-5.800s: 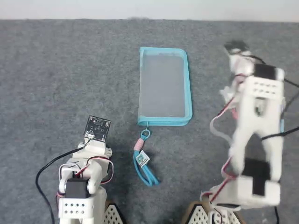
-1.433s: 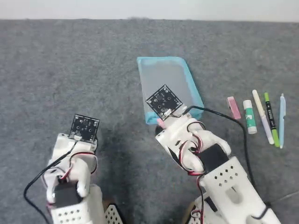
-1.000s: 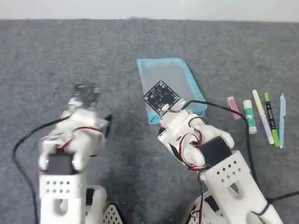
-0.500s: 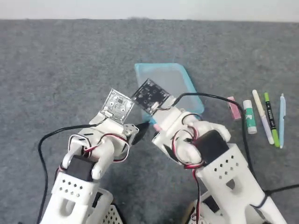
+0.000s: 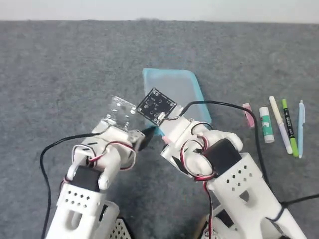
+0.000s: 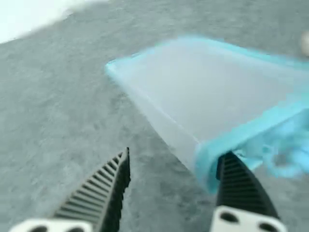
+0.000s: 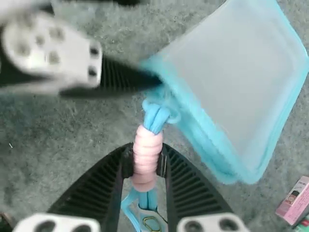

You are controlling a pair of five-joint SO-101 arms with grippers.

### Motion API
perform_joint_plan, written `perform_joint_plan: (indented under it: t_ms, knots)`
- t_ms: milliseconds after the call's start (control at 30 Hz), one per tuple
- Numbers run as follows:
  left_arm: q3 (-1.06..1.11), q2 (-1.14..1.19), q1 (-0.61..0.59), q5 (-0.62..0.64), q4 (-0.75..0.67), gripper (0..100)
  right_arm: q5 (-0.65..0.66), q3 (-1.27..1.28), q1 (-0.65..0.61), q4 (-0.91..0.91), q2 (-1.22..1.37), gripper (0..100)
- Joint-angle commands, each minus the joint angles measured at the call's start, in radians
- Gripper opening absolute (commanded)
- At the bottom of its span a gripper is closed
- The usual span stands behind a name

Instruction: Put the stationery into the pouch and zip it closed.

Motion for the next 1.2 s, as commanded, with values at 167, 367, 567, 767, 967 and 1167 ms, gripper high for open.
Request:
perform_joint_plan:
  t_ms: [167,367,567,767,967,1167]
  knots:
    - [0.039,-0.021,-0.075,0.012,-0.114,28,0.048,-0.025,-0.012,0.024,-0.012,0.6]
    - [0.087,-0.021,-0.074,0.012,-0.172,28,0.078,-0.006,-0.041,0.016,-0.042,0.6]
    - [0.104,-0.021,-0.074,0.014,-0.209,28,0.083,-0.002,-0.183,0.062,-0.166,0.6]
    - [0.111,-0.021,-0.071,0.014,-0.21,28,0.083,-0.002,-0.191,0.062,-0.194,0.6]
    - [0.183,-0.021,0.023,0.012,-0.287,22,0.083,0.002,-0.191,0.062,-0.196,0.6]
    - [0.196,-0.021,0.069,0.012,-0.287,12,0.083,0.048,-0.191,0.045,-0.196,0.6]
